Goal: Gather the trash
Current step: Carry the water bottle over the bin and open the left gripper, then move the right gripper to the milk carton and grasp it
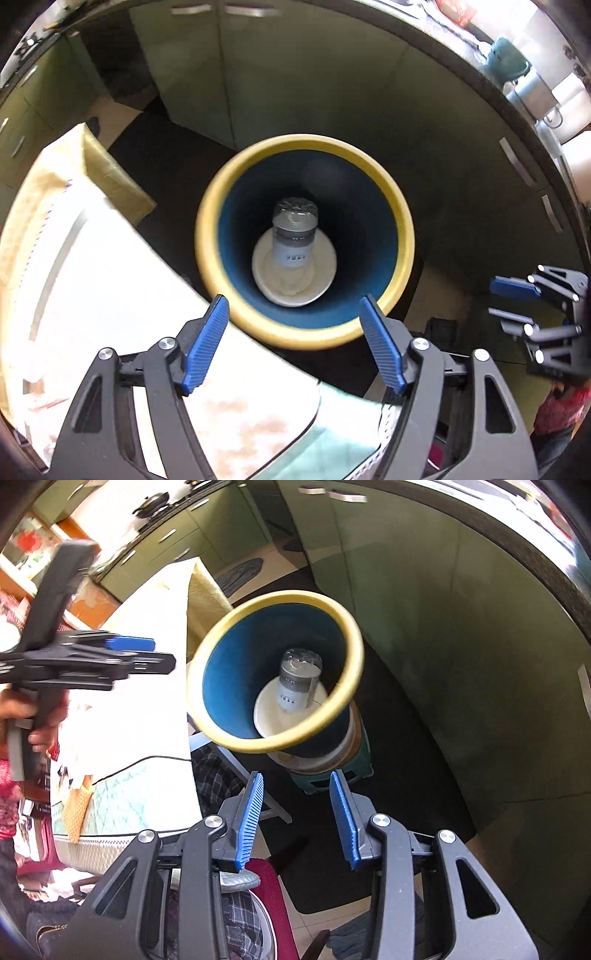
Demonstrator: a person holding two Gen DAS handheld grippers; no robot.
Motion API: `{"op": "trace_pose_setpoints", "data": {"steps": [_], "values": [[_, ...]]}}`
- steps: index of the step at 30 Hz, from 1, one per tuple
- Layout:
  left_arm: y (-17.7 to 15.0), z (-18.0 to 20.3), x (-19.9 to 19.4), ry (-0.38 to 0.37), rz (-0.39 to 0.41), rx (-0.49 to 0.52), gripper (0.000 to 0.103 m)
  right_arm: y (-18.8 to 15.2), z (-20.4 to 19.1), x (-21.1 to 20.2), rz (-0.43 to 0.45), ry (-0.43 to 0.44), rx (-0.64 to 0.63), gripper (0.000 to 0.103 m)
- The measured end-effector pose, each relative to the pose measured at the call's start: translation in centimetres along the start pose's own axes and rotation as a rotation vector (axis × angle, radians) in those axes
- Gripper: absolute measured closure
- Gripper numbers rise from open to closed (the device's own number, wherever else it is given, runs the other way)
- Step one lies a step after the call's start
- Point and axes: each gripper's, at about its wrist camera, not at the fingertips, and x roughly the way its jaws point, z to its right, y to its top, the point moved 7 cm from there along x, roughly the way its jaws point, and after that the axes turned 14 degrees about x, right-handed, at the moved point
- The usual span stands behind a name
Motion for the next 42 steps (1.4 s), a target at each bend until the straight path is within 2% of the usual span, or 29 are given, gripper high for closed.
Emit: {"op": "trace_pose_setpoints", "data": {"steps": [5, 11, 15, 20, 22, 24, 26, 30, 33, 40, 42], "values": [[-6.9, -4.6, -6.8, 0.061, 0.023, -0.089, 0.027, 0.8, -5.1, 0.8, -0.017, 0.017, -0.114, 0.065], [-16.8, -10.8, -14.0, 0.174, 0.031, -0.246, 0.018, 1.4, -15.2, 3.3, -0.065, 0.074, -0.300, 0.065], [-22.8, -14.1, -16.1, 0.212, 0.016, -0.345, 0.018, 1.3, -23.4, 5.3, -0.118, 0.123, -0.431, 0.065], [-29.0, -15.8, -16.8, 0.202, -0.009, -0.420, 0.018, 0.6, -33.7, 7.0, -0.153, 0.161, -0.607, 0.065], [-30.3, -16.2, -16.9, 0.194, 0.000, -0.437, 0.018, 0.4, -37.2, 7.6, -0.157, 0.188, -0.691, 0.065], [-31.4, -16.3, -17.0, 0.184, 0.007, -0.450, 0.018, 0.0, -40.5, 8.3, -0.137, 0.187, -0.785, 0.060], [-32.5, -16.4, -16.9, 0.178, 0.002, -0.455, 0.018, -0.2, -43.2, 9.5, -0.130, 0.167, -0.872, 0.060], [-34.7, -16.4, -16.8, 0.168, -0.012, -0.451, 0.018, -0.7, -46.6, 12.7, -0.181, 0.119, -0.969, 0.060], [-35.6, -16.3, -16.7, 0.158, -0.017, -0.438, 0.018, -1.1, -47.5, 14.9, -0.228, 0.091, -1.001, 0.060], [-36.1, -16.4, -16.4, 0.150, -0.015, -0.376, 0.016, -0.7, -48.5, 17.7, -0.219, 0.021, -1.051, 0.057], [-35.9, -16.4, -16.3, 0.158, -0.013, -0.346, 0.014, -0.7, -48.9, 18.1, -0.231, 0.020, -1.058, 0.051]]}}
